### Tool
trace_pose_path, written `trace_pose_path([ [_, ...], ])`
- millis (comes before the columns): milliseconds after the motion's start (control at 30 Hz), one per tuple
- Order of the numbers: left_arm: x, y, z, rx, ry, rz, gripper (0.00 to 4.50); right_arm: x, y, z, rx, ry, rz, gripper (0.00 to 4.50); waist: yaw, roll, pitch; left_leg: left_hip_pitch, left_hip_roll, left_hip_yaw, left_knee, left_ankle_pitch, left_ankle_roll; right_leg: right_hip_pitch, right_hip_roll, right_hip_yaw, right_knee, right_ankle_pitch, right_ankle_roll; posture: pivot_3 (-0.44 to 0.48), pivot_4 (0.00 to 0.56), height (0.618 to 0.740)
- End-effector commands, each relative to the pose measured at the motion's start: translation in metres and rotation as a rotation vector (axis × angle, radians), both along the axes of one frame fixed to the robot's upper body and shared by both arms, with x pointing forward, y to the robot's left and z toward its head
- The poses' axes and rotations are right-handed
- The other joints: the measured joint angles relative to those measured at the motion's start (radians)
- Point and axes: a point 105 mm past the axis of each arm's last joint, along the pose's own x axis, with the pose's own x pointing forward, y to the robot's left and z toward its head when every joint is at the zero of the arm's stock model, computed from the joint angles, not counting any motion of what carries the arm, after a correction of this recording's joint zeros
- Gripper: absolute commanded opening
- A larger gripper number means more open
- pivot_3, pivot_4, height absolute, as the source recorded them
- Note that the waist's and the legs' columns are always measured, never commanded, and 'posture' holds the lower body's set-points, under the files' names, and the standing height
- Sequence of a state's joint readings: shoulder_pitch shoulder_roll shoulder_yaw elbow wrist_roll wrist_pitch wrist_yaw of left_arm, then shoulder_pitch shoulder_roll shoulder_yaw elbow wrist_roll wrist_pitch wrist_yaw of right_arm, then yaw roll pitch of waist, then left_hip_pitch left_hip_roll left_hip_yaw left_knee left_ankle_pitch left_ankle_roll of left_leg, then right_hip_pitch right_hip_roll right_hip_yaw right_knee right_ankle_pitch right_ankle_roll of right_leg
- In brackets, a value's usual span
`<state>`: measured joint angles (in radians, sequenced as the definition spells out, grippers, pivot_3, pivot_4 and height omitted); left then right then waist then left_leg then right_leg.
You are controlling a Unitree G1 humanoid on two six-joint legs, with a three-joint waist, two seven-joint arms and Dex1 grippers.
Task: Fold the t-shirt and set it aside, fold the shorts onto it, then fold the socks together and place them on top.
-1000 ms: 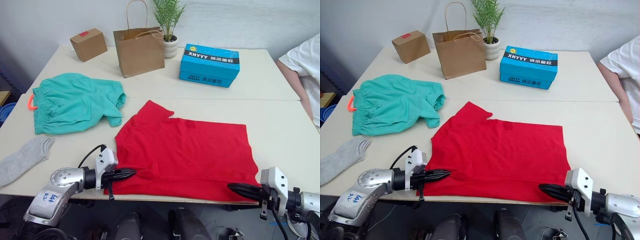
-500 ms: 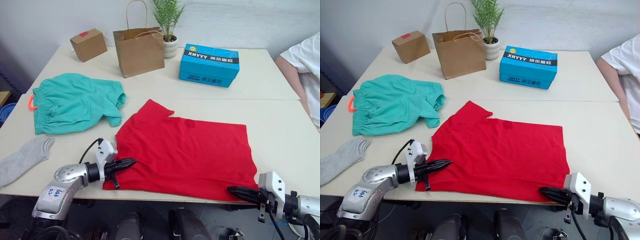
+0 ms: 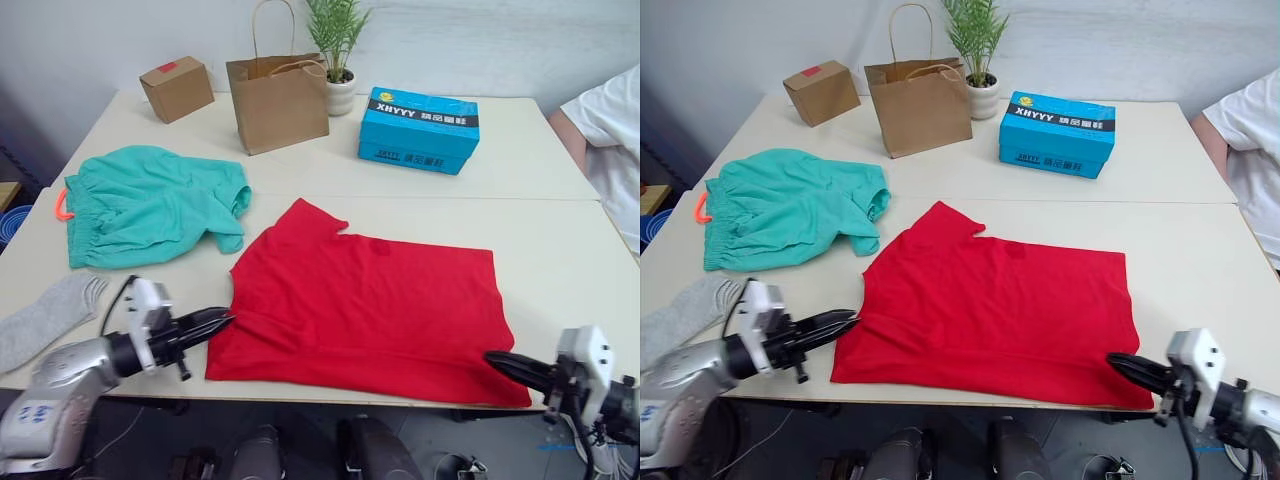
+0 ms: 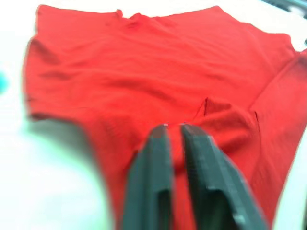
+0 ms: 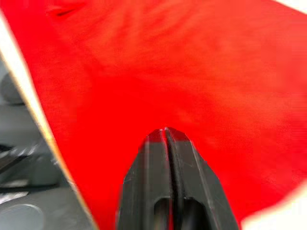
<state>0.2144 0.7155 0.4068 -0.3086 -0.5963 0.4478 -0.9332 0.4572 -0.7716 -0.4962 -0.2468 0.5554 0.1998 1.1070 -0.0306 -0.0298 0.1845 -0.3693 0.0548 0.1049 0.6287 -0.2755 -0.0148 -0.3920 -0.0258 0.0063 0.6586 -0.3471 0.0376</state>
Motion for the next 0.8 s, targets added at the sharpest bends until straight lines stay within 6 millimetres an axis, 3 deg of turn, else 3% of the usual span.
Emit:
trace_pose_path([
  [33, -0.019, 0.021, 0.008, 0.048, -0.029, 0.046, 2.12, -0.002, -0.024, 0.015, -0.043, -0.086, -0.101, 1.58, 0.0, 0.0, 0.0, 0.0, 0.0, 0.0, 0.0, 0.0, 0.0, 0.0, 0.0, 0.0, 0.0, 0.0, 0.0, 0.0, 0.15, 0.74],
  [167, -0.036, 0.035, 0.005, 0.063, -0.013, 0.073, 3.37, 0.0, -0.053, 0.015, -0.075, -0.15, -0.242, 2.99, 0.001, -0.002, 0.001, -0.001, 0.0, 0.0, 0.0, -0.002, 0.0, 0.0, 0.0, 0.0, -0.003, -0.001, -0.001, 0.0, 0.15, 0.74],
  [267, -0.024, 0.04, 0.01, 0.062, -0.015, 0.11, 4.36, 0.006, -0.056, 0.015, -0.067, -0.172, -0.26, 4.09, 0.006, -0.001, 0.001, -0.001, 0.0, 0.0, 0.0, -0.002, 0.0, 0.001, 0.0, 0.0, -0.005, -0.004, -0.007, 0.0, 0.15, 0.74],
  [300, -0.019, 0.038, 0.013, 0.035, 0.011, 0.108, 4.5, 0.01, -0.055, 0.016, -0.06, -0.182, -0.259, 4.43, 0.005, -0.001, 0.001, -0.001, 0.0, 0.0, 0.0, -0.002, 0.0, 0.001, -0.001, 0.0, -0.005, -0.005, -0.01, 0.0, 0.15, 0.74],
  [433, 0.013, 0.023, 0.035, 0.024, -0.007, 0.088, 4.5, 0.037, -0.052, 0.029, -0.026, -0.208, -0.249, 4.47, 0.002, -0.001, 0.001, 0.0, 0.0, 0.001, 0.001, -0.001, -0.001, 0.002, -0.001, 0.0, -0.005, -0.003, -0.01, 0.0, 0.15, 0.74],
  [533, 0.046, 0.007, 0.055, 0.009, -0.056, 0.068, 4.5, 0.065, -0.052, 0.04, -0.031, -0.222, -0.227, 4.47, -0.001, 0.0, 0.002, 0.0, -0.001, 0.002, 0.001, 0.003, 0.005, 0.002, -0.001, 0.001, -0.004, 0.004, 0.002, 0.0, 0.15, 0.74],
  [800, 0.143, -0.042, 0.075, 0.071, -0.045, -0.008, 4.5, 0.161, -0.046, 0.059, -0.156, -0.203, -0.197, 4.47, -0.003, 0.001, 0.003, -0.002, -0.002, 0.004, 0.001, 0.005, 0.001, -0.003, 0.001, 0.002, 0.0, 0.005, 0.004, 0.0, 0.15, 0.74],
])
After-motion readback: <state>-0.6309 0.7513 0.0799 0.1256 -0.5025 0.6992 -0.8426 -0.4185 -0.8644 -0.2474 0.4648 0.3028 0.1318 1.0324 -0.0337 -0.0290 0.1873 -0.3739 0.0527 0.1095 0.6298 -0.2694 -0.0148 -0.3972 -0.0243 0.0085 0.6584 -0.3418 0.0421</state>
